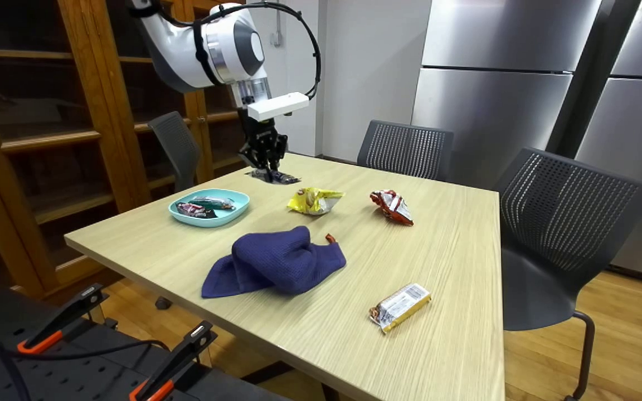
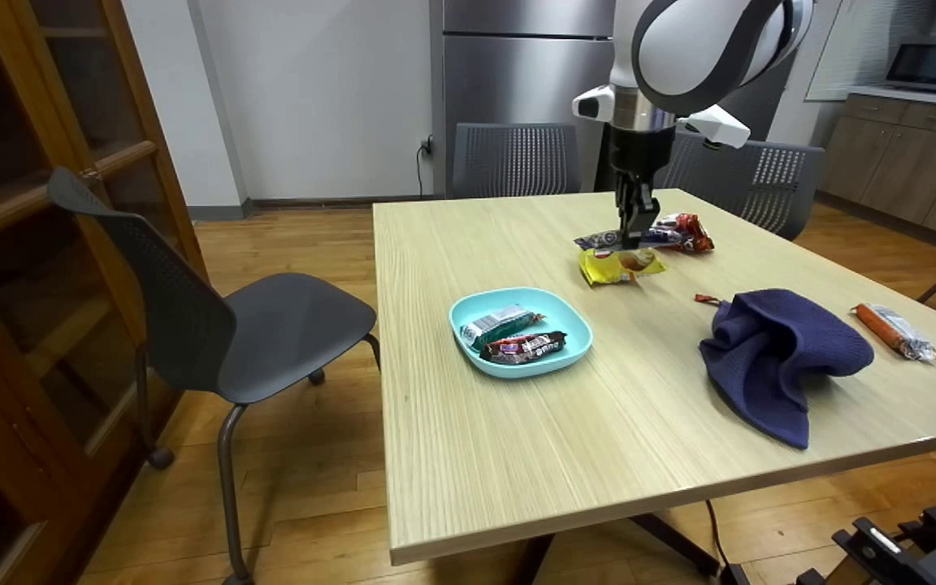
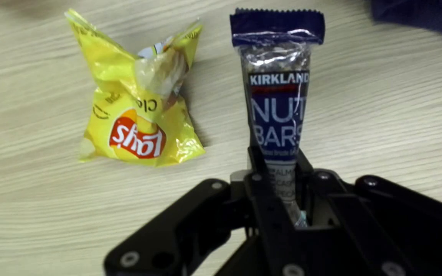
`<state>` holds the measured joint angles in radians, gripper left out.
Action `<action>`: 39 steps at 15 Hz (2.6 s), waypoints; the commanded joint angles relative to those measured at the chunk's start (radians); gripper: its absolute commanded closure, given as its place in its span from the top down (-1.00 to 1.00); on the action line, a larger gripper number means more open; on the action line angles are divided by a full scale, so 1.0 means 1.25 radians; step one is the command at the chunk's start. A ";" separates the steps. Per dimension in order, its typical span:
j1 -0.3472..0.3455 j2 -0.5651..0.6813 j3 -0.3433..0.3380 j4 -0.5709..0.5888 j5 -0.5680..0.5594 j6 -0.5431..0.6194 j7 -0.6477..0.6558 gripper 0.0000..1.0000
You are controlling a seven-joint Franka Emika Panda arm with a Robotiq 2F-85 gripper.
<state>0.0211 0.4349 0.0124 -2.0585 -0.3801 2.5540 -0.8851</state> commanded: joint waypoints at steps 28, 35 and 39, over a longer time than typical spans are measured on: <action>0.101 0.211 0.111 0.200 -0.001 -0.028 0.001 -0.90; 0.105 0.259 0.109 0.276 -0.002 -0.030 -0.004 -0.90; 0.108 0.275 0.108 0.291 -0.005 -0.030 -0.006 -0.72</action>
<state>0.1471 0.7577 0.1456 -1.7402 -0.3838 2.5493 -0.8851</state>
